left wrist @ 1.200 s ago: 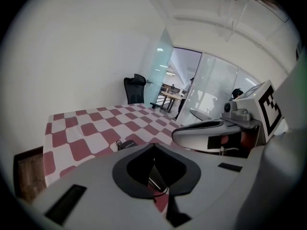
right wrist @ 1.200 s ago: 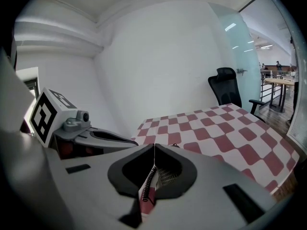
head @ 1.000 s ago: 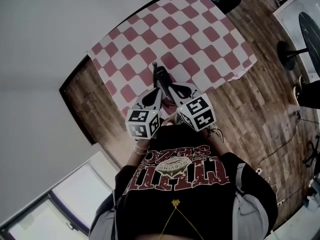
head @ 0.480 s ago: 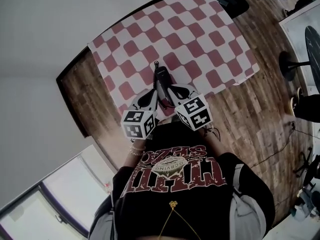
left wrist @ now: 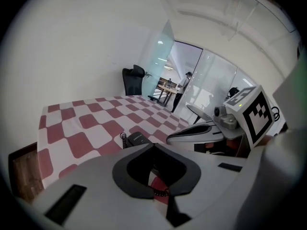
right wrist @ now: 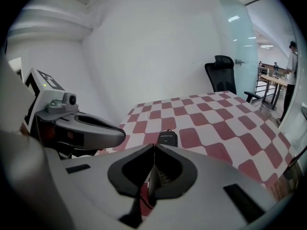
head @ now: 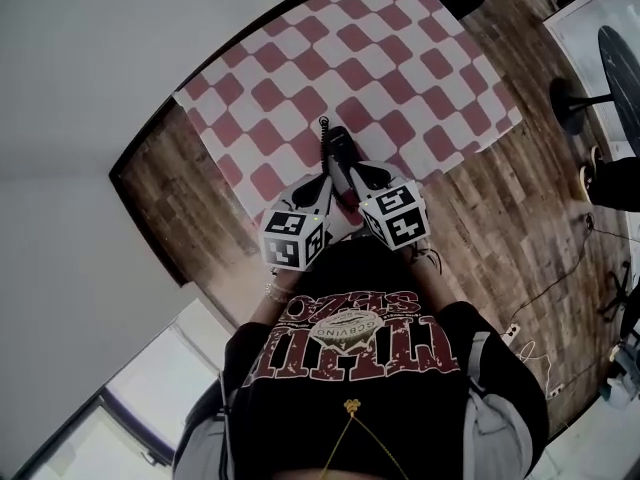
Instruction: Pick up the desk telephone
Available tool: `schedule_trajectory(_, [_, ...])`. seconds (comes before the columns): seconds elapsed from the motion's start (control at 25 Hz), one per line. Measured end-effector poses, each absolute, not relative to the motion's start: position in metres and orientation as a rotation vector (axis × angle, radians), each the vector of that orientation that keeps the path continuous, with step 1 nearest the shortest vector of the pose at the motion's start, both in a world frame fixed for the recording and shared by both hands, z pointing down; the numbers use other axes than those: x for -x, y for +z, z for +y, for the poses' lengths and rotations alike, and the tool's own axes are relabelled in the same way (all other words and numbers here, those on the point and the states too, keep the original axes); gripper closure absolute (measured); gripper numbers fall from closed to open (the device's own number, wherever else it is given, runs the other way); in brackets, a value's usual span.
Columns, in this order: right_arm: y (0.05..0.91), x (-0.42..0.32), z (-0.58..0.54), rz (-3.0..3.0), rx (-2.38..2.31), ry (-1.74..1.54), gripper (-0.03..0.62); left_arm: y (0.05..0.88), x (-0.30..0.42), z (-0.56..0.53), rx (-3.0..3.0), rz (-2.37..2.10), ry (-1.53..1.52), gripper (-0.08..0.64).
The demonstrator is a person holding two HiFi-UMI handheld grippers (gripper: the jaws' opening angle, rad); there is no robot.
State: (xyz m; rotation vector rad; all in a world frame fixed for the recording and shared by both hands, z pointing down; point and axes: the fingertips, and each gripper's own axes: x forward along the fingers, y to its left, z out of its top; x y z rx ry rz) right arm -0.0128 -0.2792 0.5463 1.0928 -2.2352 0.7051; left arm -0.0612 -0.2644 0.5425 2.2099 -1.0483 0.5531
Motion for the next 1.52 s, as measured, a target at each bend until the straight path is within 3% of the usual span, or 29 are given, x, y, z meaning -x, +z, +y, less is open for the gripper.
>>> schedule_trajectory(0.4, [0.566,0.013,-0.279,-2.137,-1.187,0.673,0.564,0.559,0.063,-0.264,-2.219,-0.894,0.566,0.552])
schedule_trajectory(0.56, [0.574,0.021,-0.284,-2.133,-1.196,0.667,0.432,0.561,0.07,-0.262,-2.209,-0.883,0.563,0.552])
schedule_trajectory(0.84, [0.59,0.025,-0.286,-2.093,-1.189,0.657,0.336,0.565,0.089,-0.255,-2.18,-0.899,0.564,0.552])
schedule_trajectory(1.16, [0.614,0.024,-0.295,-2.021,-1.128,0.564,0.325,0.567,0.104,-0.254,-2.167,-0.926,0.565,0.552])
schedule_trajectory(1.52, [0.641,0.025,-0.302,-1.943,-1.084,0.71,0.316,0.571,0.108,-0.249,-2.149,-0.919,0.576,0.552])
